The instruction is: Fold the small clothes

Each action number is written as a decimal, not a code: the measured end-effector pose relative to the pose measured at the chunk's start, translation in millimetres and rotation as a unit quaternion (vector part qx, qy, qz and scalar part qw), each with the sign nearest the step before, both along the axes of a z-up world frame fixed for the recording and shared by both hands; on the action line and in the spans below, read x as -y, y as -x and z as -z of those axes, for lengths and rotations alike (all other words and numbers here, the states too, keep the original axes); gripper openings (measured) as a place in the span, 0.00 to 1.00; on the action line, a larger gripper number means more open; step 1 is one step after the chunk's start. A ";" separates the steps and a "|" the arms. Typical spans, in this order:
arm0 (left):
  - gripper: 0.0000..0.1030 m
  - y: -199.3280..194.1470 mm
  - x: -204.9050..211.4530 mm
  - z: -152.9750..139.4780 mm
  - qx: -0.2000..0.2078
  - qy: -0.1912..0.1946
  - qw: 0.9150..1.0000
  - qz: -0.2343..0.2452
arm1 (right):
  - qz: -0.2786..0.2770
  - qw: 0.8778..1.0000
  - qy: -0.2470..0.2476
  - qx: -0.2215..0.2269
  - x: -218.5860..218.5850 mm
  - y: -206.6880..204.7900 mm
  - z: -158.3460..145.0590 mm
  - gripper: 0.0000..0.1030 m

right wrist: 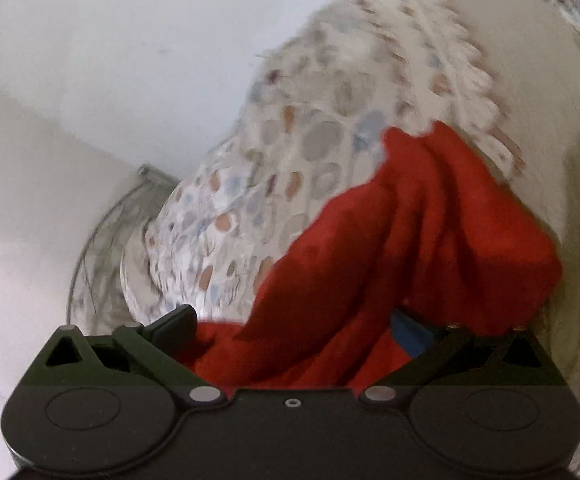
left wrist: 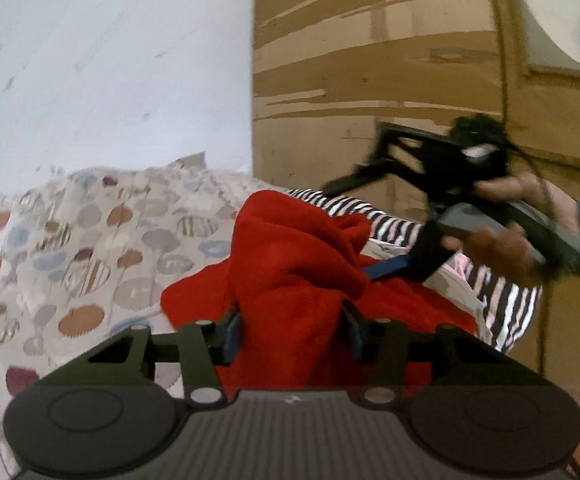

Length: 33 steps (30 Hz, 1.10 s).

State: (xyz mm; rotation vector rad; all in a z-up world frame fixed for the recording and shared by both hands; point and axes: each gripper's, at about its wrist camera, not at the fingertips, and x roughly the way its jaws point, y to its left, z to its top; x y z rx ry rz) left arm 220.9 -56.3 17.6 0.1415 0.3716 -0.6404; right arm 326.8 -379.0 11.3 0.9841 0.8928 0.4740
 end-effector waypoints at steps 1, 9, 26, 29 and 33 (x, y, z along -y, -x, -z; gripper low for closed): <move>0.50 2.7 2.5 -0.1 0.006 -0.007 1.000 0.006 | 0.007 1.000 -0.019 -0.012 4.0 -3.4 4.5 1.00; 0.49 31.6 29.1 -1.4 0.070 -0.069 0.994 0.053 | 0.005 1.000 0.012 -0.008 -0.8 -22.7 -2.6 0.60; 0.47 42.3 99.5 8.4 0.087 -0.119 0.981 0.126 | 0.089 0.984 0.114 0.107 62.8 39.9 9.4 0.23; 0.47 46.2 105.8 14.7 0.104 -0.137 0.977 0.126 | 0.108 0.988 0.062 0.088 77.5 45.0 36.5 0.23; 0.48 45.6 98.1 9.3 0.099 -0.123 0.981 0.114 | 0.112 0.988 0.046 0.090 77.9 45.6 42.6 0.27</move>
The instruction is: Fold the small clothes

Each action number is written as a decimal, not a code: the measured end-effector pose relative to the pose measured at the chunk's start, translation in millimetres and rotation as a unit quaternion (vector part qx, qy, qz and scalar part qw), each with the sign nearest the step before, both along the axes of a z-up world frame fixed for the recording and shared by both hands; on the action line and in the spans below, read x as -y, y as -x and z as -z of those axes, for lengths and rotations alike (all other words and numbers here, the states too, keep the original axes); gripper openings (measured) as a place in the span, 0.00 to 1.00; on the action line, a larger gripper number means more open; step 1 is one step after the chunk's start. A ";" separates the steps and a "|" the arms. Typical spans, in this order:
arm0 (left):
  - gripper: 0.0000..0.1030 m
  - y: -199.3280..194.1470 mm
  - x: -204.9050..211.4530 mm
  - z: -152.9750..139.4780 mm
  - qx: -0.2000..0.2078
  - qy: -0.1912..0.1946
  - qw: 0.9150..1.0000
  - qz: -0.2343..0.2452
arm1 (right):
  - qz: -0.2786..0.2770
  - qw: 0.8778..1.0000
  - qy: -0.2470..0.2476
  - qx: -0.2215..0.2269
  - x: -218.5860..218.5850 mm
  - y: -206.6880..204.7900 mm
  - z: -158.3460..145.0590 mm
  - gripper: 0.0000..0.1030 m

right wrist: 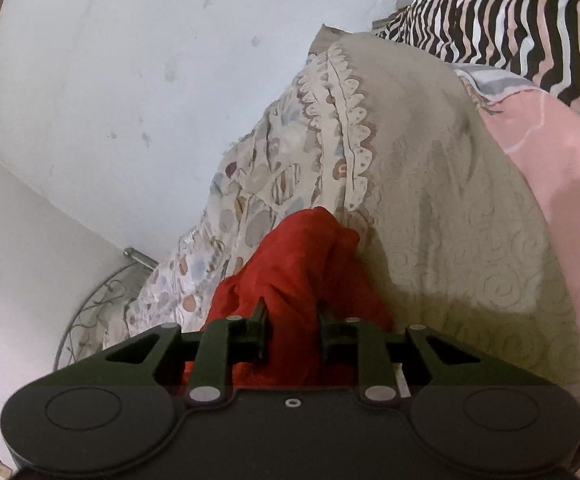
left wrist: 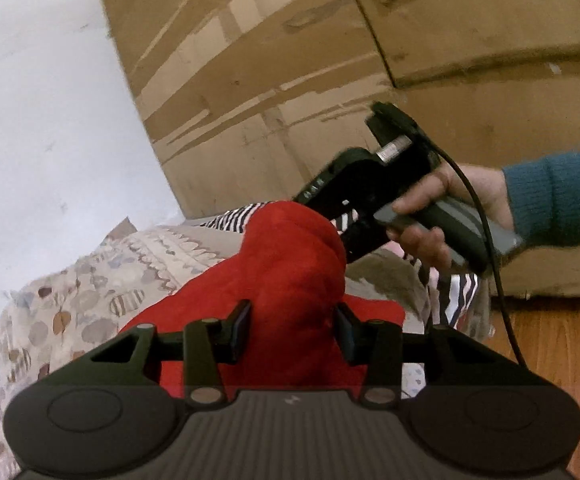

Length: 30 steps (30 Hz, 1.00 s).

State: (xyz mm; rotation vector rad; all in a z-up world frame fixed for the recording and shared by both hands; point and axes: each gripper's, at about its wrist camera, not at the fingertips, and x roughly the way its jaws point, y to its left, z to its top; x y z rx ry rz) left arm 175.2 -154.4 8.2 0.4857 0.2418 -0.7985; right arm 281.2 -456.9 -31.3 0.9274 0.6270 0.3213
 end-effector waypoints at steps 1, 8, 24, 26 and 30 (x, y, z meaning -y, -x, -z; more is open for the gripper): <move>0.50 -3.1 -7.0 -4.4 -0.018 0.022 1.000 -0.004 | -0.001 1.000 0.006 0.002 -2.2 -0.5 -2.1 0.27; 0.89 -11.0 -62.6 -19.7 -0.116 0.174 0.977 -0.051 | -0.001 0.999 0.052 0.008 -15.5 -0.2 -14.6 0.27; 0.99 -81.0 -130.5 30.7 -0.366 0.368 0.806 -0.286 | 0.021 0.994 0.108 -0.007 -27.4 9.2 -32.7 0.36; 0.99 -76.0 -131.2 33.3 -0.356 0.371 0.810 -0.283 | 0.030 0.990 0.136 -0.006 -30.7 16.0 -44.1 0.39; 0.99 -69.1 -126.1 41.6 -0.343 0.378 0.810 -0.290 | 0.051 0.982 0.179 0.031 -43.4 40.0 -72.8 0.69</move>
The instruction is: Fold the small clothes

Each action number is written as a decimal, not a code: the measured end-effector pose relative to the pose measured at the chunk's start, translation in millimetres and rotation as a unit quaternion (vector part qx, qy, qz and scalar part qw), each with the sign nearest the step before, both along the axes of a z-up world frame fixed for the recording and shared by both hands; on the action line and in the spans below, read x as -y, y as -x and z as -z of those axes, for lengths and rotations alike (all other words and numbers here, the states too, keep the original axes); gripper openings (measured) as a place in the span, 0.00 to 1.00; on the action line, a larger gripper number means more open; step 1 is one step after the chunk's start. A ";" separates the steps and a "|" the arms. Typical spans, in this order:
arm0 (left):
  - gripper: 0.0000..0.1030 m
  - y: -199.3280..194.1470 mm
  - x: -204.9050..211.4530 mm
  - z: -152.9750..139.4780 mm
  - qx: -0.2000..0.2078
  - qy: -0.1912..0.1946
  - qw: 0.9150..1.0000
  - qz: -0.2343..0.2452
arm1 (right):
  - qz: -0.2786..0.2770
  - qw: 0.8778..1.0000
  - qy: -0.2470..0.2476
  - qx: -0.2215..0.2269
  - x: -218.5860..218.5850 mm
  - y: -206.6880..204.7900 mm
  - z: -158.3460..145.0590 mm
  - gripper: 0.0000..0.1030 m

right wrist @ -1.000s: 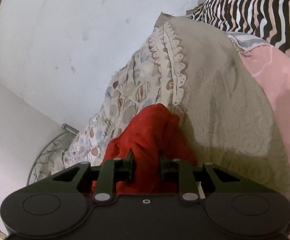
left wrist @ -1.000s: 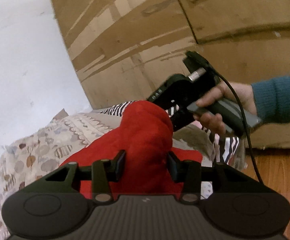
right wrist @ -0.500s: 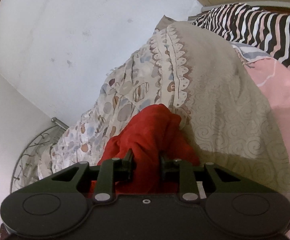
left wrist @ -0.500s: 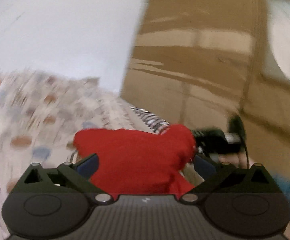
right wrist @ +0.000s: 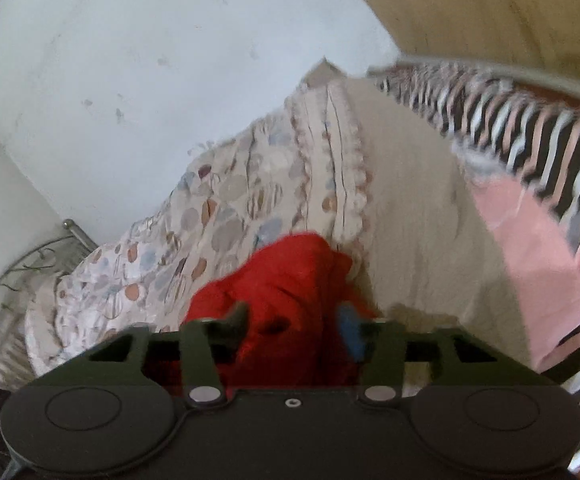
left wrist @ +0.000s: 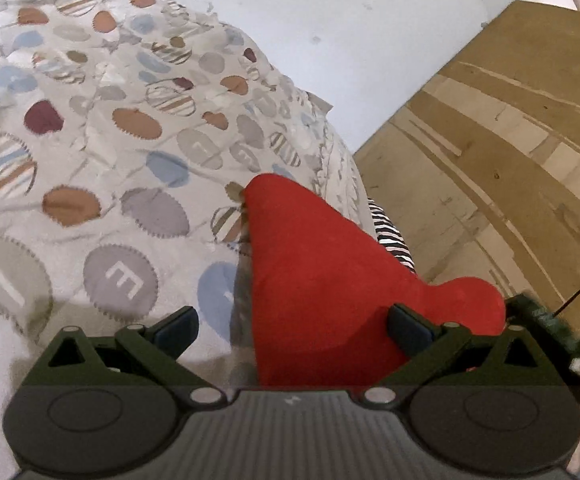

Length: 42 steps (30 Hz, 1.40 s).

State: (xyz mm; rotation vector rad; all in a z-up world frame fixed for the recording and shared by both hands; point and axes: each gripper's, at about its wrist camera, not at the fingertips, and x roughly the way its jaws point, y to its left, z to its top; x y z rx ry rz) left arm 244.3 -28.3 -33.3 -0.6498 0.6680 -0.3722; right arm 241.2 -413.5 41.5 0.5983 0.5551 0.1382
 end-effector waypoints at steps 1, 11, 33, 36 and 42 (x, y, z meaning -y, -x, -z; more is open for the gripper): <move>0.99 1.8 1.3 1.8 0.002 0.003 1.000 -0.003 | -0.003 1.000 0.004 0.013 -4.1 5.7 -6.4 0.72; 0.99 13.1 8.0 -5.0 0.028 -0.037 0.999 -0.011 | -0.056 0.995 0.055 0.058 -45.7 21.6 -22.1 0.84; 1.00 19.8 19.3 -7.5 0.059 -0.104 0.992 0.047 | -0.039 0.975 0.218 0.008 -69.2 63.1 42.7 0.88; 1.00 19.6 24.6 -2.7 0.056 -0.093 0.993 0.052 | -0.027 0.981 0.190 -0.004 -56.3 65.5 53.6 0.91; 1.00 21.7 31.0 3.4 0.063 -0.098 0.991 0.061 | -0.013 0.986 0.167 -0.010 -47.3 69.6 69.3 0.94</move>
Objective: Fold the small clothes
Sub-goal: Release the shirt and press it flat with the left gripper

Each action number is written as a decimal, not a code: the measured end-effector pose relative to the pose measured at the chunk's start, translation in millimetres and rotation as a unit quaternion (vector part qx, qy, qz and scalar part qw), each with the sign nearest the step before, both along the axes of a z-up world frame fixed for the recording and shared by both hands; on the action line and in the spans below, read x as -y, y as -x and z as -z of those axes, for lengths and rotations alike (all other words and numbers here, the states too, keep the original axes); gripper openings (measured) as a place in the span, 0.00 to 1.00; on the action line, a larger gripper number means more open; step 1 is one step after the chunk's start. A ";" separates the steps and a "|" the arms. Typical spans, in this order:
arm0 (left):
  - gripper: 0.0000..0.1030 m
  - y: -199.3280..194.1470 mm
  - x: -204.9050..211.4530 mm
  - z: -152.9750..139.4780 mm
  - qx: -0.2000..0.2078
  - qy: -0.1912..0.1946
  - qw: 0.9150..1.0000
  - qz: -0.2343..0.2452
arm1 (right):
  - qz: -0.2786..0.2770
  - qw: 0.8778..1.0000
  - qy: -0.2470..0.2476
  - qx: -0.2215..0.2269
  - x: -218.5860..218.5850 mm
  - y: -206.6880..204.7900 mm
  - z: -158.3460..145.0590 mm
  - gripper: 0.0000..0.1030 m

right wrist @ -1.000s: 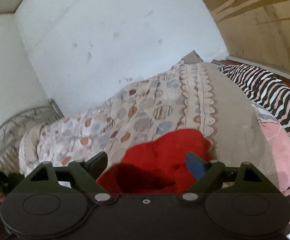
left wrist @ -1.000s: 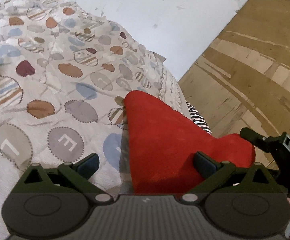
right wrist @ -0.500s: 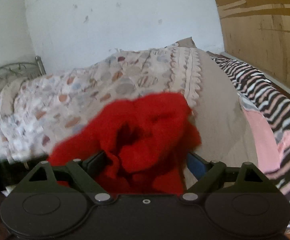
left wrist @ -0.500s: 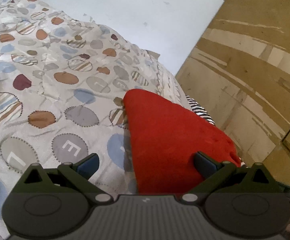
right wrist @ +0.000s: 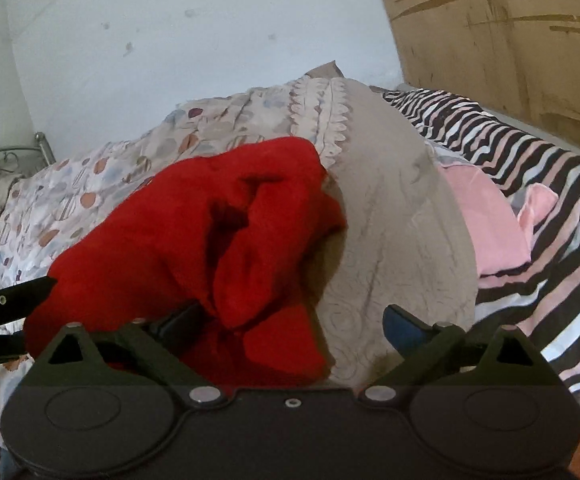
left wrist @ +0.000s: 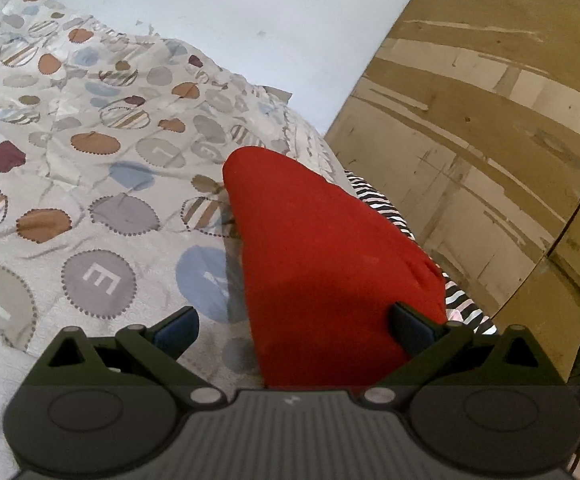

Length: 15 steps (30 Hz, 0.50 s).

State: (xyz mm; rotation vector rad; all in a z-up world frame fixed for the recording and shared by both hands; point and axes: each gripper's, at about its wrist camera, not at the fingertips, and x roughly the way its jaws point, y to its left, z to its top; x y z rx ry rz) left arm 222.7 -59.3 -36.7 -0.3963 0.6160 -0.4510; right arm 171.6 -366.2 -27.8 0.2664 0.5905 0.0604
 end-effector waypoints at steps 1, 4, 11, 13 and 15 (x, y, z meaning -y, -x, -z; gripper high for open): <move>1.00 0.2 0.5 -0.3 0.002 -0.003 1.000 0.000 | -0.001 1.000 0.007 0.003 -1.7 1.3 0.3 0.94; 1.00 2.7 -0.6 -1.7 0.008 -0.009 1.000 -0.005 | -0.006 1.000 -0.004 -0.002 1.9 -0.6 -2.4 0.95; 1.00 1.2 -6.1 -1.9 0.010 -0.011 1.000 -0.016 | -0.031 0.996 -0.077 0.036 26.8 -1.9 -34.7 0.97; 1.00 1.9 -5.8 -2.5 0.014 -0.016 1.000 -0.018 | -0.025 0.993 -0.108 0.047 34.0 -10.1 -40.7 0.99; 1.00 2.4 -5.8 -3.4 0.019 -0.022 0.999 -0.018 | -0.016 0.989 -0.138 0.053 38.9 -24.3 -43.3 0.99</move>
